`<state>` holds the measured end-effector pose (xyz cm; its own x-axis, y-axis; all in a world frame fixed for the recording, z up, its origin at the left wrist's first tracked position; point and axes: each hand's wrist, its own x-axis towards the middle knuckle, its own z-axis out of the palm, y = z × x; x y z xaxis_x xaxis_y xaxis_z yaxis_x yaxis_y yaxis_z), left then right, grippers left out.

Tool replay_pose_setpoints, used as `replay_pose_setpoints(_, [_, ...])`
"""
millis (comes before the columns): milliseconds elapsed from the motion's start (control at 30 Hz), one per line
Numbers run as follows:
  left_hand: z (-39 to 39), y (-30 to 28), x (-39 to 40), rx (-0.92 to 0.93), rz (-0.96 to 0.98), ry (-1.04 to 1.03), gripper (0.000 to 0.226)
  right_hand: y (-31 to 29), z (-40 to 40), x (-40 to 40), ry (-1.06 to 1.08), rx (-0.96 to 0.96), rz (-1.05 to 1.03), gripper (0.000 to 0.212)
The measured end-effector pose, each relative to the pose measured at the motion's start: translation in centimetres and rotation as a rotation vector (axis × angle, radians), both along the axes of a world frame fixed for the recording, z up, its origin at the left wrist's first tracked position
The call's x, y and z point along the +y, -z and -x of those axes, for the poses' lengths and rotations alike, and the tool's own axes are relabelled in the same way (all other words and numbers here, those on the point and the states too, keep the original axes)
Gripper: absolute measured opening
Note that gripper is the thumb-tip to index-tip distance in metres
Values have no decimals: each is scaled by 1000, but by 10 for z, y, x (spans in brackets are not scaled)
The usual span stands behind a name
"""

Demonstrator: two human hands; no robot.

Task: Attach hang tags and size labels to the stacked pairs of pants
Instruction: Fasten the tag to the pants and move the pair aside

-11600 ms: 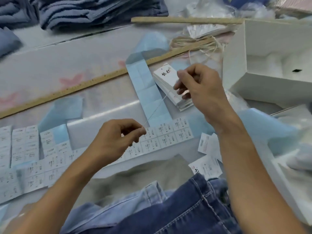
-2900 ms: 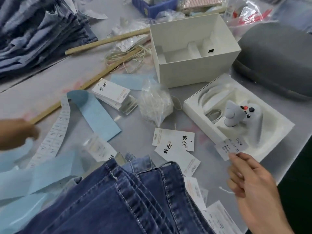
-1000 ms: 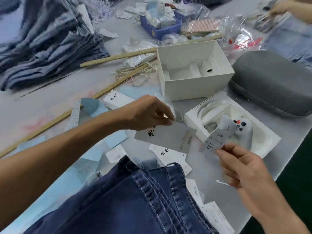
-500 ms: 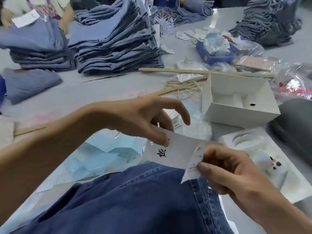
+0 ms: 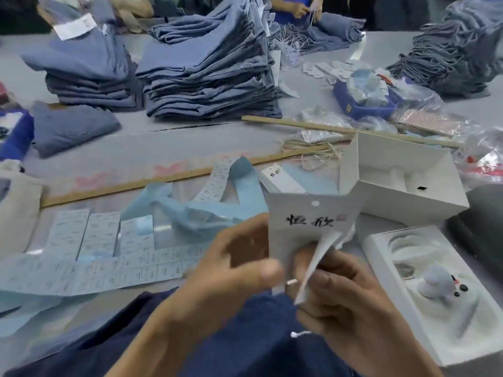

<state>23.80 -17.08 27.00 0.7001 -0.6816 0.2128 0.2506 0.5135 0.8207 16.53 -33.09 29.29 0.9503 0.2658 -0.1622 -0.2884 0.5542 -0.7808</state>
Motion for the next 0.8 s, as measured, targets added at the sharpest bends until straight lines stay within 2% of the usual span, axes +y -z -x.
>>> replay_pose_setpoints(67, [9,2,-5,23,-129,-224,27,1,-2,5,37,36,36,31])
replay_pose_setpoints(100, [12,2,-7,91,-181,-328,18,2,-2,7,46,48,60,32])
replay_pose_setpoints(167, [14,5,-9,181,-249,-483,14,1,-1,10,69,50,109,27])
replay_pose_setpoints(233, [14,6,-7,162,-290,-555,13,-1,-1,13,132,74,199,17])
replay_pose_setpoints(367, [17,6,-1,54,-351,-542,21,-3,-1,9,296,141,379,15])
replay_pose_setpoints(500, [18,4,-1,12,-385,-529,22,-4,1,3,280,110,543,23])
replay_pose_setpoints(800, [21,4,-3,1,-385,-494,23,0,1,3,230,111,624,24])
